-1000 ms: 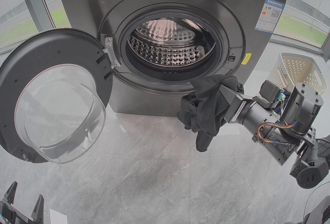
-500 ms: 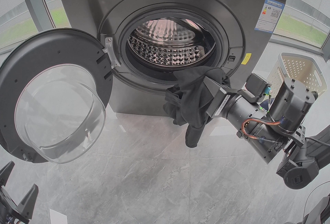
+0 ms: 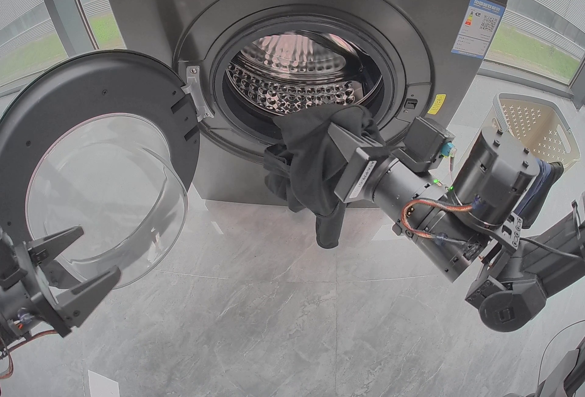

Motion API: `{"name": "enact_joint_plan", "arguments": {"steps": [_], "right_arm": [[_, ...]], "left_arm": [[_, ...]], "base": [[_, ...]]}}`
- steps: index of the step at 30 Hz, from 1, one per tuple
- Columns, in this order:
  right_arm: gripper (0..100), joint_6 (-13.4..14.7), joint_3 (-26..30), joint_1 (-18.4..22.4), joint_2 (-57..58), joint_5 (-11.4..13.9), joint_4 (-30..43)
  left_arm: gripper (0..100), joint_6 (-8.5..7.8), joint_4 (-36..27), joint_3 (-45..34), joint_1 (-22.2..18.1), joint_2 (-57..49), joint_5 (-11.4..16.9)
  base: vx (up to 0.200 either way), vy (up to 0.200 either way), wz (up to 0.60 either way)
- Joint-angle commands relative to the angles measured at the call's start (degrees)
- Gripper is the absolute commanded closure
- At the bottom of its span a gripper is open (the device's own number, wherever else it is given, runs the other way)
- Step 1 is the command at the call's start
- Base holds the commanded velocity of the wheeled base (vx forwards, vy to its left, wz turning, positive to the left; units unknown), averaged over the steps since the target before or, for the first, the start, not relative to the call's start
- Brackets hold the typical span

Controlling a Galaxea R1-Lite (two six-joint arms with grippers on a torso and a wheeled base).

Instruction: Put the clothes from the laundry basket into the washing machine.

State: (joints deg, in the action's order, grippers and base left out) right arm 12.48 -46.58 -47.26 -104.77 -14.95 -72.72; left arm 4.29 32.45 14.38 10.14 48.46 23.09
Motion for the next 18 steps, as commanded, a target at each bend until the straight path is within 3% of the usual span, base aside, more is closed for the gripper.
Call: {"name": "enact_joint_plan", "arguments": {"steps": [1,10,18], "right_arm": [[100,-0.97,-5.01,-0.37,-2.64,2.38,-0.14],[100,-0.97,-7.3,0.15,-4.83,2.38,-0.06],[100,-0.97,-7.47,0.15,-4.57,2.38,-0.06]], "left_arm": [[0,0.28,3.67,2.58,5.77,14.3,0.82],[0,0.37,4.64,5.21,10.07,21.24,0.91],[0,0.46,12.99,5.57,10.25,29.85,0.99]], "base": [[0.0,0.0,0.0],[0.0,0.0,0.0],[0.0,0.0,0.0]]}}
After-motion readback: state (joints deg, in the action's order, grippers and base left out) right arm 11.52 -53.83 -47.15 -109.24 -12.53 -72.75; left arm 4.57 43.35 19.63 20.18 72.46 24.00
